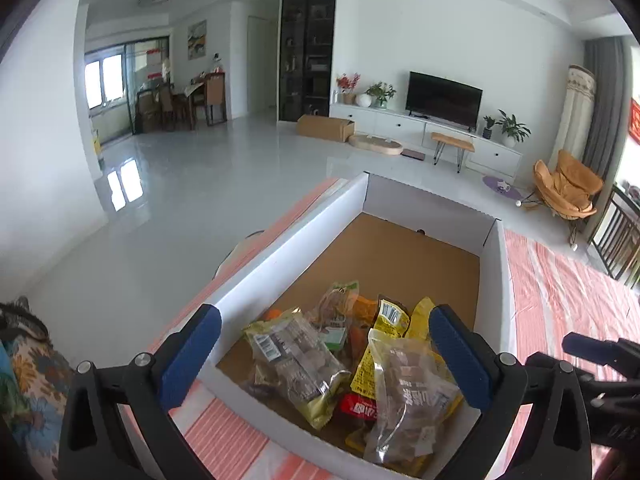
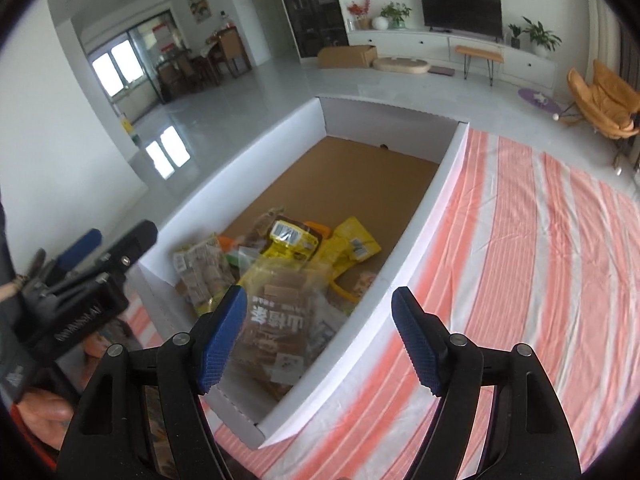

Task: Organize snacks
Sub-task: 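Open both tools to drop the packets into the box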

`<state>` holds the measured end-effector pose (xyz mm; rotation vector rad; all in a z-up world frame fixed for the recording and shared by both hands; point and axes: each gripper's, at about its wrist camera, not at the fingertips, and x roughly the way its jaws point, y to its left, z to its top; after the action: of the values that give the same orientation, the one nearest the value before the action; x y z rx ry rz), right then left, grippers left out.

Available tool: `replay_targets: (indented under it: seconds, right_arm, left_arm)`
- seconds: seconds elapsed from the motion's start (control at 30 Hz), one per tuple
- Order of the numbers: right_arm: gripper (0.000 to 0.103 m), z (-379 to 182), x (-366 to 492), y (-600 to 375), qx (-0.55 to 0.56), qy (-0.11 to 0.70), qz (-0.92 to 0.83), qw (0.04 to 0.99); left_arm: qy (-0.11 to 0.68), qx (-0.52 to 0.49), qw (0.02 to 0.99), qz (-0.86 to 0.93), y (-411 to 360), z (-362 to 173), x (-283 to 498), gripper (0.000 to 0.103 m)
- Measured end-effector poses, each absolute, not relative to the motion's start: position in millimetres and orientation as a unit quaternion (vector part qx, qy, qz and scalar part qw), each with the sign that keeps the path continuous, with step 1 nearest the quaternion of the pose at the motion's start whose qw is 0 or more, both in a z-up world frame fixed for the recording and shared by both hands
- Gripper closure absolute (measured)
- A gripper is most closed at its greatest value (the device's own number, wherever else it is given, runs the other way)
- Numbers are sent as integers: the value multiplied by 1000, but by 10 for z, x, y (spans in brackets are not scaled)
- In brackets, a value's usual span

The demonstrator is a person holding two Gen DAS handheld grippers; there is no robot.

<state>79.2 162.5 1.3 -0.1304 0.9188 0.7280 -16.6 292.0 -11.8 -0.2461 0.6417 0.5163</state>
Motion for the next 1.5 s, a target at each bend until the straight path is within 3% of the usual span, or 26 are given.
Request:
replay_targets:
  seconds: [0.27,1.5]
  right_arm:
    - [25,79,671,1659,-88,412,338,841]
    - [25,128,625,1865,-117,415,337,837]
  left_arm:
    - [379,-76,882,271,2870,-114,-142,0]
    - [373,-49,890,258,2827,-16,-225,0]
